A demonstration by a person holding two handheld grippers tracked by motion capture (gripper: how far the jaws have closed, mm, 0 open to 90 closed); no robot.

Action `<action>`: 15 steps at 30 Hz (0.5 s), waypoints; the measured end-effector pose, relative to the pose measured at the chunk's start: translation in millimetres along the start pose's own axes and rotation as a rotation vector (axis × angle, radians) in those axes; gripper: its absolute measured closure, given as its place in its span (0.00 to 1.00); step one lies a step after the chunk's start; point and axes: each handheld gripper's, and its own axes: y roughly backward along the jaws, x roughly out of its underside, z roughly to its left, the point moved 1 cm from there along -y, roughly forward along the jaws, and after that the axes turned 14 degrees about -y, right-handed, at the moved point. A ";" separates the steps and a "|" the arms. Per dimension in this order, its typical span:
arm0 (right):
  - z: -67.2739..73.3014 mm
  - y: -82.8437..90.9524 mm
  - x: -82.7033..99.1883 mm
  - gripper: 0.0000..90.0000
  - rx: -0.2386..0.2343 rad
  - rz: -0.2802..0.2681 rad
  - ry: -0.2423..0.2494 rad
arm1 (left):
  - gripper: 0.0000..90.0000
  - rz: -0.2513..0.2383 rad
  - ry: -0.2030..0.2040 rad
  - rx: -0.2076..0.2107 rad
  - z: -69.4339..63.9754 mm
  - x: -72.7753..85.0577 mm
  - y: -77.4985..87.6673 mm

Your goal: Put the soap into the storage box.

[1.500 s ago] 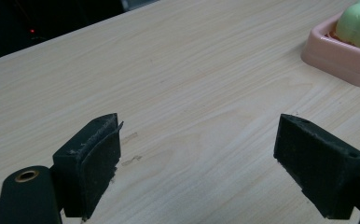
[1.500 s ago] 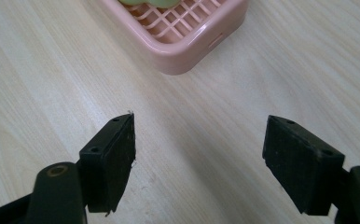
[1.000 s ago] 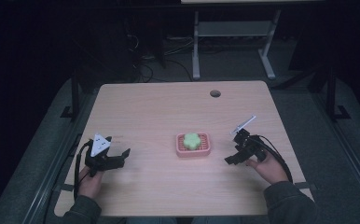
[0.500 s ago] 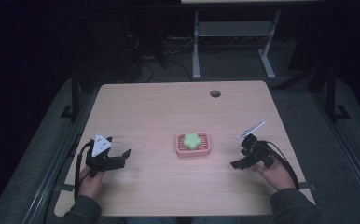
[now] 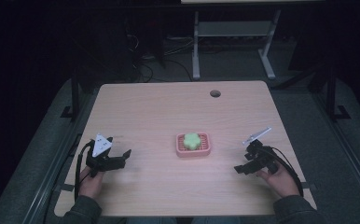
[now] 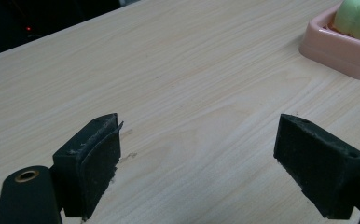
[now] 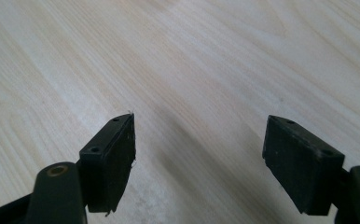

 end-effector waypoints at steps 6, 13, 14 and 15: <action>-0.7 5.4 8.9 0.28 0.005 -0.014 -0.008 | 0.16 0.001 0.000 0.000 -0.1 0.0 -0.1; -4.3 8.8 22.6 0.28 0.007 -0.037 -0.021 | 0.16 0.005 -0.002 0.001 -0.5 -0.1 -0.2; -4.9 8.9 24.7 0.28 0.004 -0.037 -0.030 | 0.16 0.006 -0.003 0.002 -0.5 -0.1 -0.4; -5.6 8.7 27.0 0.28 0.004 -0.037 -0.032 | 0.16 0.006 -0.002 0.002 -0.6 0.0 -0.6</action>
